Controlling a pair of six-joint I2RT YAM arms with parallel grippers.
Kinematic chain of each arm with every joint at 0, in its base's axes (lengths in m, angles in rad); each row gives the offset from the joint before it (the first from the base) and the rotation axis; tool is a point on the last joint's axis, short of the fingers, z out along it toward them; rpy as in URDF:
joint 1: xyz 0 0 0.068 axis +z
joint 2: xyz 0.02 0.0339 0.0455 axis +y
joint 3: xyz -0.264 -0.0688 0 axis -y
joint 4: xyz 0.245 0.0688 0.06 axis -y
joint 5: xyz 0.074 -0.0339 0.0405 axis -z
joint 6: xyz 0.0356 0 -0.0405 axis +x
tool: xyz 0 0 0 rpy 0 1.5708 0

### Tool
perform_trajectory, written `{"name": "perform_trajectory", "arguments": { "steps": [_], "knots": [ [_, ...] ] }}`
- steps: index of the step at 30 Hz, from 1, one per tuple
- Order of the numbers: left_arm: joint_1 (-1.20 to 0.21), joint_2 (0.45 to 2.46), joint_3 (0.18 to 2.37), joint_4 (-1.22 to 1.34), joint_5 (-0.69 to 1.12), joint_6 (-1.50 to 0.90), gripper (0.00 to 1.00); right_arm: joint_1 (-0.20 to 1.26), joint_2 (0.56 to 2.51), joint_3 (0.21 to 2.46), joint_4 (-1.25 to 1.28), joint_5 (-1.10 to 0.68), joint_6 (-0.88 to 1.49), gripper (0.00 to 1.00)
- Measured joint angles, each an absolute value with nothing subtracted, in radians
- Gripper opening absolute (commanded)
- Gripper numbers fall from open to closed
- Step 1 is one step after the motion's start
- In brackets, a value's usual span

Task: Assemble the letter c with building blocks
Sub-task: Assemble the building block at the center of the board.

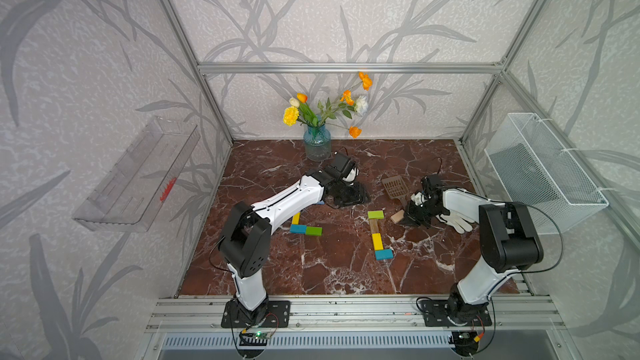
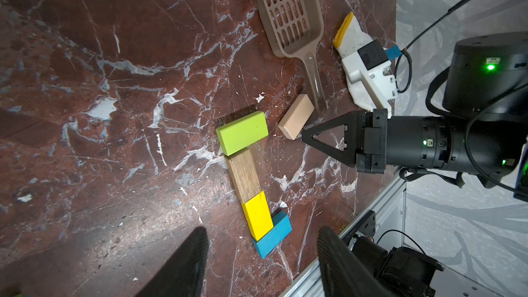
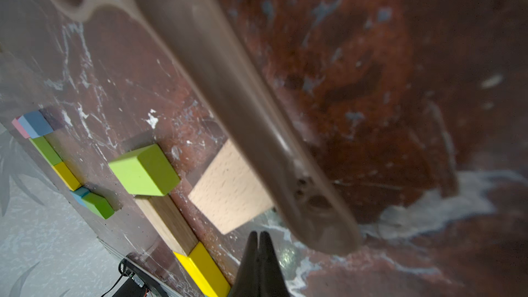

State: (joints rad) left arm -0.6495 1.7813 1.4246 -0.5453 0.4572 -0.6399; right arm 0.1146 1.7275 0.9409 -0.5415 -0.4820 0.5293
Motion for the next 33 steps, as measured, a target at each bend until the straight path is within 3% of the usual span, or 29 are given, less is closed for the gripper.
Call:
{"name": "perform_trajectory", "arguments": {
  "steps": [19, 33],
  "knots": [
    [-0.632, 1.769, 1.340, -0.498, 0.474, -0.638, 0.60, 0.171, 1.792, 1.042, -0.537, -0.437, 0.564, 0.00],
    [-0.632, 1.752, 1.312, -0.470, 0.476, -0.647, 0.60, 0.199, 1.686, 1.141, -0.651, -0.341, 0.460, 0.00]
  ]
}}
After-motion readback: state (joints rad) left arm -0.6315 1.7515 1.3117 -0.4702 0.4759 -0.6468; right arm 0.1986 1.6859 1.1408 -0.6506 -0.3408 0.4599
